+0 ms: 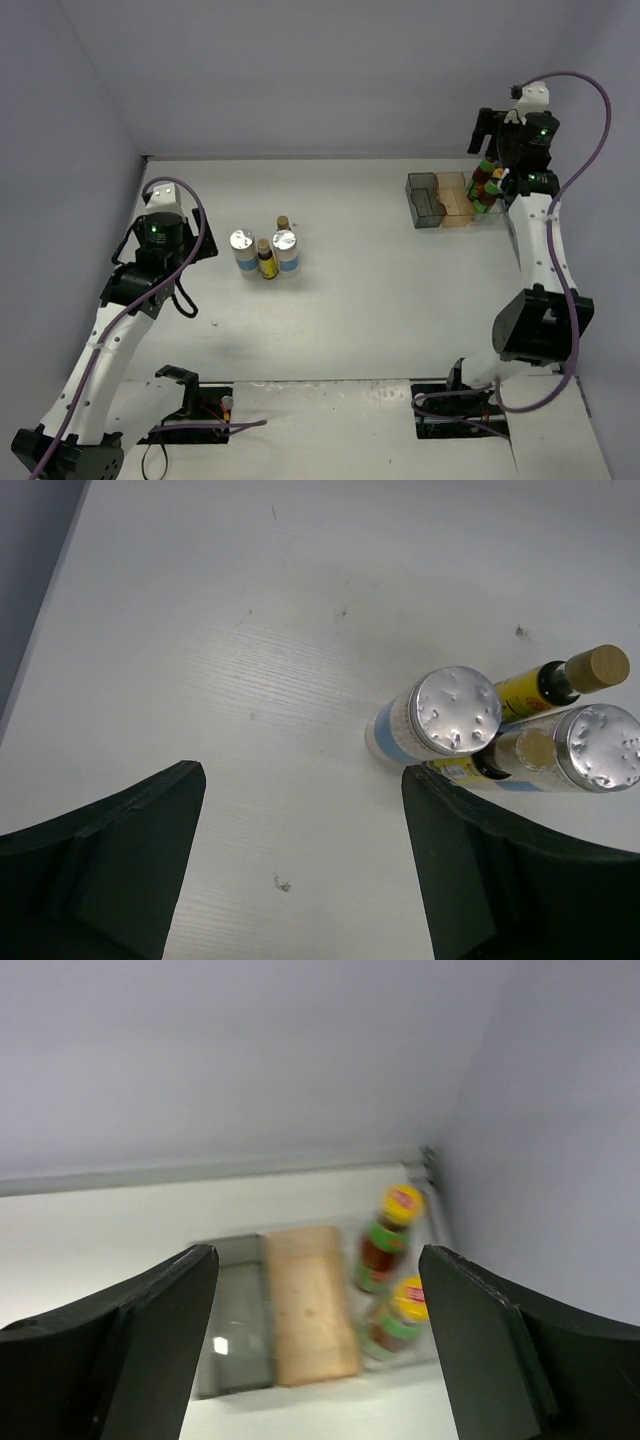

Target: Organize the condiment bottles

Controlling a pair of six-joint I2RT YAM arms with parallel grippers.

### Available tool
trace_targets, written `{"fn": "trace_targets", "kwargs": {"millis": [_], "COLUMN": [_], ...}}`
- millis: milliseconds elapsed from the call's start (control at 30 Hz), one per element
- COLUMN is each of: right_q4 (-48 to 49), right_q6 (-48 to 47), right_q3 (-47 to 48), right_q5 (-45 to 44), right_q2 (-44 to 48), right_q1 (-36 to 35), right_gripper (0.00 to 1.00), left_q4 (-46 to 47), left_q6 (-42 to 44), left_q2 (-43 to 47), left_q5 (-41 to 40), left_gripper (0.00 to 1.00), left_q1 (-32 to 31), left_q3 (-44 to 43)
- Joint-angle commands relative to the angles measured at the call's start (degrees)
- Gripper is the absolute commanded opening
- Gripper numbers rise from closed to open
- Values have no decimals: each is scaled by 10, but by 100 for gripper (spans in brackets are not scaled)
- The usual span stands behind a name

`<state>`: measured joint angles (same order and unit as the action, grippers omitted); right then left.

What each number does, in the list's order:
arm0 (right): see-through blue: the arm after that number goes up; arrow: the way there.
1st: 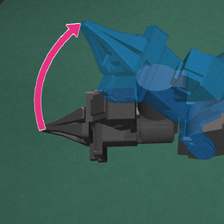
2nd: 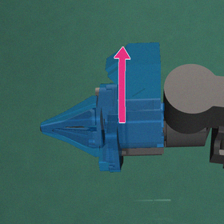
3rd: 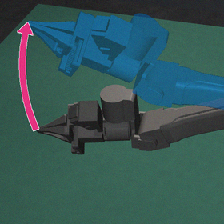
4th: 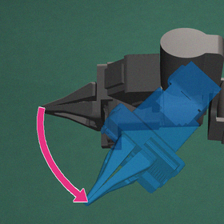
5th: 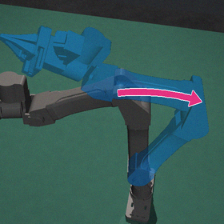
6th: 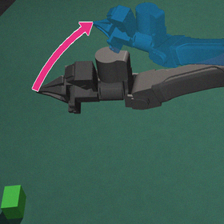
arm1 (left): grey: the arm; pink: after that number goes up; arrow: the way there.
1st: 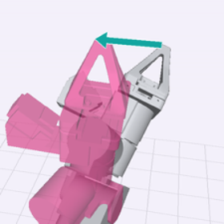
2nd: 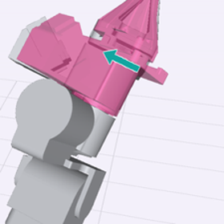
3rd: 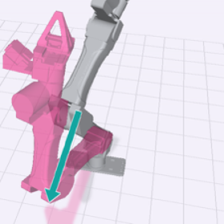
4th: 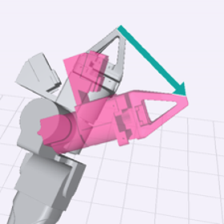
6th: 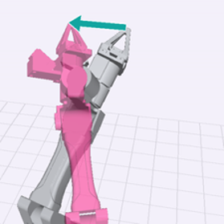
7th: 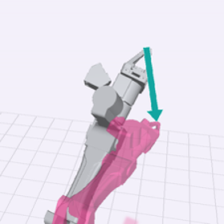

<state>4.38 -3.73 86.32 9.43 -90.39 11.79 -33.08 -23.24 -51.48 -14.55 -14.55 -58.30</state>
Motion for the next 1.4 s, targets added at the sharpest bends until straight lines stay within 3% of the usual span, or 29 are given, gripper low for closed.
{"fn": "trace_targets", "kwargs": {"millis": [0, 233, 533, 767, 1100, 1233, 1367], "right_q4": [-3, -1, 33, 61, 82, 99, 111], "right_q6": [-2, 22, 37, 56, 61, 65, 64], "right_q3": [27, -43, -97, -101, -94, -100, -102], "right_q5": [12, 30, 32, 30, 45, 38, 26], "right_q2": [73, 116, 52, -10, -92, -113, -129], "right_q1": [-83, -286, -490, -549, -577, -579, -578], "right_gripper": [83, 83, 89, 95, 96, 95, 87], "left_q4": [-15, -51, -113, -139, -158, -161, -161], "left_q6": [-12, -30, -36, -38, -44, -44, -43], "left_q2": [13, 42, 74, 79, 83, 83, 81], "left_q5": [-17, 0, -1, -5, -4, -5, -6], "left_gripper": [81, 80, 81, 80, 81, 81, 81], "left_q1": [4, 5, 5, 4, 3, 3, 2], "left_q3": [-35, -10, -16, -30, -31, -30, -33]}}
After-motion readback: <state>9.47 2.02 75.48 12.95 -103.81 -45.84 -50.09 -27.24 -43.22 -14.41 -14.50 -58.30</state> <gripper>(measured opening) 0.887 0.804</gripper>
